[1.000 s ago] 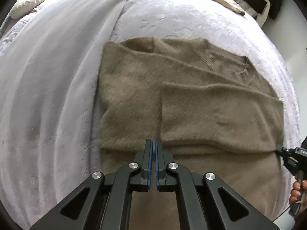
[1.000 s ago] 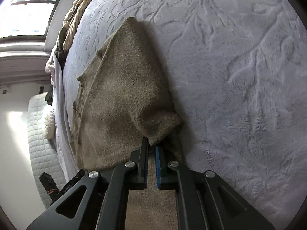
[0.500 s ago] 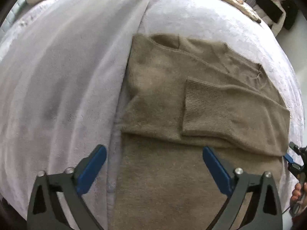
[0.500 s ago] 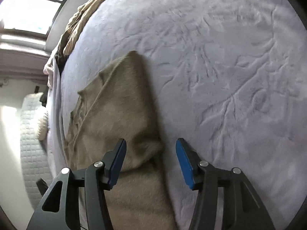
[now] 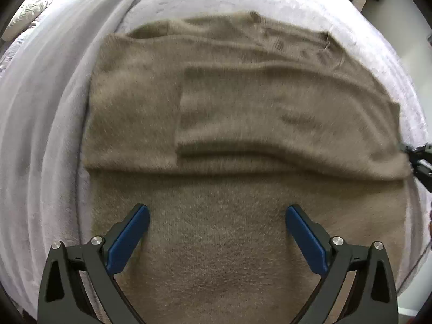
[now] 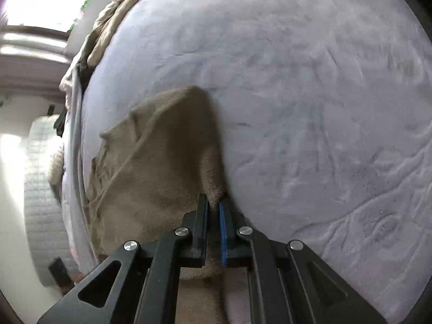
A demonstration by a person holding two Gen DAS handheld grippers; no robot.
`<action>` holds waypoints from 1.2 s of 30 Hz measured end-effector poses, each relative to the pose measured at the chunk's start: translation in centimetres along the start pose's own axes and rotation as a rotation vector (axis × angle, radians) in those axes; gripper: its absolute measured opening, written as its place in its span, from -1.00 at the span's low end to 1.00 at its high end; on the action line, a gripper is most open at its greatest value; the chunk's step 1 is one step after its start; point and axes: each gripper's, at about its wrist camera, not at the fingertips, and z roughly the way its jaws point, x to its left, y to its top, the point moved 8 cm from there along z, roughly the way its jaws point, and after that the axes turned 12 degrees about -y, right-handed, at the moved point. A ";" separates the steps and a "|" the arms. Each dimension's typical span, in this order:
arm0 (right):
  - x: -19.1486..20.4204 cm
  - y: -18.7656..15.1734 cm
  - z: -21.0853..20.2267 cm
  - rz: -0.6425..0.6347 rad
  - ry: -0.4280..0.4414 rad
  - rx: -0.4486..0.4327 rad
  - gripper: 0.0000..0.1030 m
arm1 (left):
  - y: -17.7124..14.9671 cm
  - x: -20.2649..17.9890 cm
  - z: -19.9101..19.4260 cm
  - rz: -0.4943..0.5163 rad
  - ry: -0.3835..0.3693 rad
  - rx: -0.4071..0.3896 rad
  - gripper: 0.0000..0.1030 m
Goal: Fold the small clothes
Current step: 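Grasp the sweater edge with the right gripper and tuck it inward, then move both open grippers over the sweater hem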
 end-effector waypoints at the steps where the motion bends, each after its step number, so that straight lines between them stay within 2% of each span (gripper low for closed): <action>1: -0.2 -0.1 -0.2 0.019 0.024 -0.004 -0.83 | -0.1 0.0 0.1 0.001 0.007 -0.006 0.97; 4: -1.0 -1.2 -1.0 0.102 0.111 -0.004 -0.55 | -0.1 0.1 0.3 -0.001 0.005 -0.002 0.97; 5: -1.2 -1.9 -1.2 0.118 0.150 0.011 -0.30 | -0.2 0.2 0.3 -0.003 0.001 0.003 0.97; 6: -1.3 -2.4 -1.2 0.118 0.165 0.019 -0.15 | -0.4 0.5 0.0 -0.006 -0.003 0.010 0.97; 8: -1.2 -3.4 -1.1 0.096 0.173 0.034 -0.16 | 0.0 0.7 0.3 -0.009 -0.012 0.021 0.97; 10: -1.5 -4.2 -0.5 0.081 0.129 0.054 -0.37 | 0.0 0.5 0.1 -0.005 -0.023 0.026 0.97; 11: -1.7 -4.3 -0.3 0.087 0.110 0.060 -0.54 | 0.1 0.8 -0.2 -0.006 -0.026 0.025 0.97; 14: -2.3 -4.8 -0.8 0.122 0.096 0.043 -0.54 | 0.0 1.0 -1.7 -0.008 -0.029 0.018 0.97; 16: -2.6 -5.5 -1.6 0.110 0.052 0.033 -0.47 | -0.2 1.2 -2.5 -0.011 -0.026 0.015 0.97; 21: -0.8 -7.7 -3.3 0.048 0.000 0.047 -0.06 | -1.2 1.2 -4.1 -0.007 -0.030 0.029 0.97; 23: 0.0 -9.1 -4.0 0.022 -0.005 0.055 -0.05 | -1.6 1.2 -4.5 -0.002 -0.031 0.034 0.97; 28: 2.2 -12.9 -4.9 -0.052 -0.037 0.075 0.23 | -2.6 0.2 -6.5 0.010 -0.063 0.015 0.97; 30: 3.1 -14.2 -5.3 -0.068 -0.040 0.082 0.36 | -3.3 0.0 -7.1 0.012 -0.075 0.028 0.97; 36: 5.1 -17.4 -6.4 -0.094 -0.051 0.096 0.53 | -4.9 -0.7 -8.7 0.029 -0.061 0.061 0.97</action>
